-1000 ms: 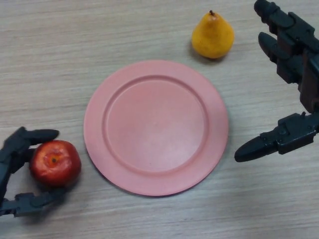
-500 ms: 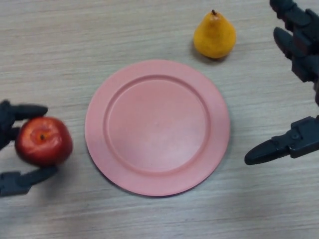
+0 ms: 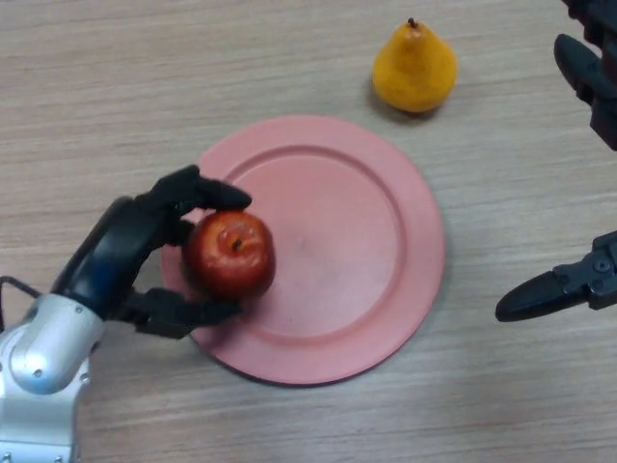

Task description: Pick up the red apple and place it on the plate

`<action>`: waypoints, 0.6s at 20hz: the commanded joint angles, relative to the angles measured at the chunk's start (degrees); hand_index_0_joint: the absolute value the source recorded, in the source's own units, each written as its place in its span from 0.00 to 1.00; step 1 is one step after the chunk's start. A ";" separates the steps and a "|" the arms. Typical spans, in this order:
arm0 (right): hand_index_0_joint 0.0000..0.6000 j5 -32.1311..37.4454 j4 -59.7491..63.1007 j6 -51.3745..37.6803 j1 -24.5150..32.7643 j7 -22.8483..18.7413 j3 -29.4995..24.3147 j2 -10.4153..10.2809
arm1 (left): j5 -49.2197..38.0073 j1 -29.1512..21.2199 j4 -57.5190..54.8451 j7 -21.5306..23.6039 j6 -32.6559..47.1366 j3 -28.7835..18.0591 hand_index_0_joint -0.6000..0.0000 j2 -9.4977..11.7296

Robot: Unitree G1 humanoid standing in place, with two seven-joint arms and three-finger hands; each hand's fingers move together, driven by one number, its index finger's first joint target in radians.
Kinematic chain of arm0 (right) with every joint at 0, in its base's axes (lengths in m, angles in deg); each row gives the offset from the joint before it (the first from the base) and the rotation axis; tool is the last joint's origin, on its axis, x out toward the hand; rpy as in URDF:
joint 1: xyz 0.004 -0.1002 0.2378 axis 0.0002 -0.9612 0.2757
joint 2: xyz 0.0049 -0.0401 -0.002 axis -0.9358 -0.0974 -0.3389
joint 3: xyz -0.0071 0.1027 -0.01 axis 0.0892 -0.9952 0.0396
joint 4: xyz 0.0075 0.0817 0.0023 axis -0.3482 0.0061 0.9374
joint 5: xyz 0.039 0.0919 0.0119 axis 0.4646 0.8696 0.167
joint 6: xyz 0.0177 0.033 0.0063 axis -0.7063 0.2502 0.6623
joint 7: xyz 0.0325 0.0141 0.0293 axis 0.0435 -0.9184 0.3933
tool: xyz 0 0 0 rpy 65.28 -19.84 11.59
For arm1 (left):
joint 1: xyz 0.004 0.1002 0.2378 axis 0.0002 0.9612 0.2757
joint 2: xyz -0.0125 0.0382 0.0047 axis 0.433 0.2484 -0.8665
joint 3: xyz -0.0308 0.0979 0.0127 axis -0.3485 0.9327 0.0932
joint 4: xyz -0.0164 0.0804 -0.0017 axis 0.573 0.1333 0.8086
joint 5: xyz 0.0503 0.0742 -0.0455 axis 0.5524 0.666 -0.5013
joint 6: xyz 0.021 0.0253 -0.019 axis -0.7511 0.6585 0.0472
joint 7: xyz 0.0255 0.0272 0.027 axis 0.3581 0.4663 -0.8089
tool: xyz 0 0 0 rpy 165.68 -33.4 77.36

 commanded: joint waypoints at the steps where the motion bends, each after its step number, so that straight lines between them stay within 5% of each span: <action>1: 0.00 1.58 -3.53 -5.02 1.50 -1.91 -3.88 2.02 | -3.18 -1.67 -3.84 4.37 7.22 -2.39 0.42 0.83; 2: 0.00 1.69 -3.54 -5.12 1.51 -1.93 -4.08 2.02 | -4.76 -1.92 -4.30 5.99 6.34 -1.99 0.67 0.45; 4: 0.00 1.65 -2.87 -5.51 1.92 -2.18 -3.80 2.15 | -8.82 -2.40 -7.40 7.14 0.70 -0.95 1.00 -0.04; 9: 0.00 3.91 -3.73 -2.61 2.73 -3.65 -3.34 1.32 | -9.29 -4.15 -20.26 4.28 -14.12 -1.04 1.00 0.29; 12: 0.00 4.44 -3.07 -4.99 2.40 -4.74 -3.20 1.41 | -18.33 -6.78 -29.22 4.52 -21.24 -5.75 1.00 0.93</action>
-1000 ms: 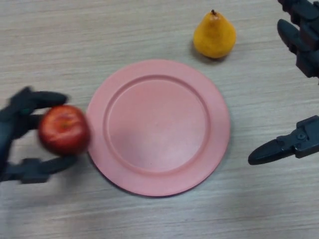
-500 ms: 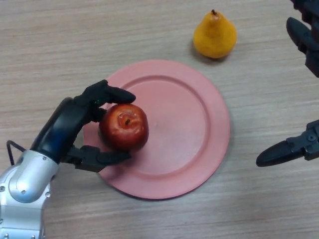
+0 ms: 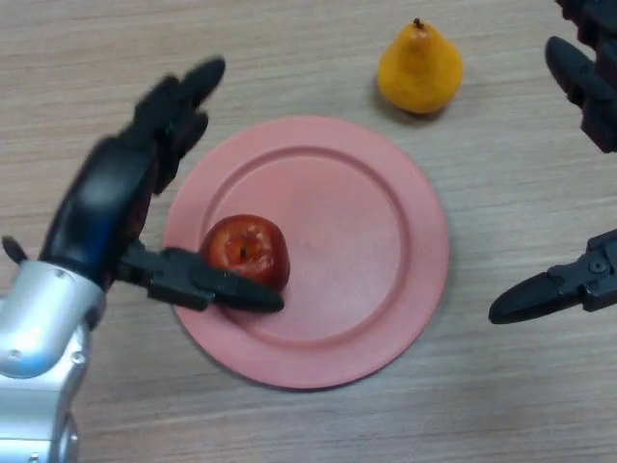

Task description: Pick up the red apple and place it on the plate

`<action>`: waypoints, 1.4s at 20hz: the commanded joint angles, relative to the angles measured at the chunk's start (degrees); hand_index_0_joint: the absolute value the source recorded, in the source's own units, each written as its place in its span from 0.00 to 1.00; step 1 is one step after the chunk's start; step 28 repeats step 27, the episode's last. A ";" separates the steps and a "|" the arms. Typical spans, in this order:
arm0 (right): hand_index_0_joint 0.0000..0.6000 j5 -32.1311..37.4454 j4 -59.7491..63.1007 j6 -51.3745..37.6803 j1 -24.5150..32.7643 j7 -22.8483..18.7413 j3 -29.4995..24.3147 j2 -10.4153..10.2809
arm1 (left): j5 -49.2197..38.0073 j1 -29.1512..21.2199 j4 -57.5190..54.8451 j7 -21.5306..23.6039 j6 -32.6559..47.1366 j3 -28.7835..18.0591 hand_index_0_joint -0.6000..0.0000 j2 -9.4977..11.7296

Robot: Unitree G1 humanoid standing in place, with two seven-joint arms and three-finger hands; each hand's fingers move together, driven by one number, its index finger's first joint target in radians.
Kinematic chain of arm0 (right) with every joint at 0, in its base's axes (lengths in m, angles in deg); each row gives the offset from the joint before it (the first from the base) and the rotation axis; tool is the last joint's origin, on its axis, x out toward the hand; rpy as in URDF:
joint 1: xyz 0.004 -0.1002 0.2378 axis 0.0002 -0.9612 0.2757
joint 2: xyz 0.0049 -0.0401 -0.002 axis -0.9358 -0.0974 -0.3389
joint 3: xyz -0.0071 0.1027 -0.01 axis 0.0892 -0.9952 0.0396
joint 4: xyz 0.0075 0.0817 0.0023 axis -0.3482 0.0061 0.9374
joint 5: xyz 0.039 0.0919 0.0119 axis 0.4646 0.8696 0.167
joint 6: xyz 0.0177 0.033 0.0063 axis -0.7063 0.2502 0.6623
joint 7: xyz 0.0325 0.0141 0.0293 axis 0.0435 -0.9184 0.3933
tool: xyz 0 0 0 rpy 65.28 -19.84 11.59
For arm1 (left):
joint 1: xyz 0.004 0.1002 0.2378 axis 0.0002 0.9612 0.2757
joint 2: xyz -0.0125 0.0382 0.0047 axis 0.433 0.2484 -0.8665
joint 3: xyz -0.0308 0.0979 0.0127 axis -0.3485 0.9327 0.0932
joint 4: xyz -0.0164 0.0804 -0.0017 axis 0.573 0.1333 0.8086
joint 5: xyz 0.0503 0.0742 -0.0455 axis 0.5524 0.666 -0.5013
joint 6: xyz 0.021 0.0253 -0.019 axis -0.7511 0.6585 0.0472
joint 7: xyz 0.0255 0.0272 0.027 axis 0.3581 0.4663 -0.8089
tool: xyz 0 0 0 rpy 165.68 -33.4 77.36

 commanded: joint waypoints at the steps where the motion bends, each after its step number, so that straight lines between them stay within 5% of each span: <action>1: 0.00 -0.39 -1.84 -8.50 1.30 -2.34 -3.09 1.35 | -7.37 -2.04 -7.16 -0.27 0.39 -6.10 1.00 1.90; 3: 0.00 -0.45 -2.29 -9.84 0.59 -2.69 -2.89 0.50 | -15.28 -2.27 -10.23 1.98 1.03 -11.27 1.00 2.85; 4: 0.00 1.04 -3.07 -8.41 1.27 -3.86 -2.88 -0.17 | -22.44 -3.20 -10.47 7.45 4.42 -15.57 1.00 2.90; 6: 0.00 4.18 -4.06 -7.55 1.24 -5.75 -2.92 -1.24 | -28.60 -2.44 -9.13 10.79 6.65 -17.94 1.00 7.07; 12: 0.00 6.82 -1.02 -12.15 0.55 -10.03 -0.09 -2.15 | -33.91 2.55 -8.09 8.89 6.68 -20.82 1.00 11.67; 22: 0.00 4.65 -0.37 -12.32 -0.04 -11.04 -0.02 -1.43 | -27.43 0.02 -8.60 11.54 5.67 -16.78 1.00 10.49; 28: 0.00 1.89 0.68 -11.23 0.04 -7.83 0.76 -1.22 | -25.56 -0.92 -6.85 10.72 6.59 -15.41 1.00 9.78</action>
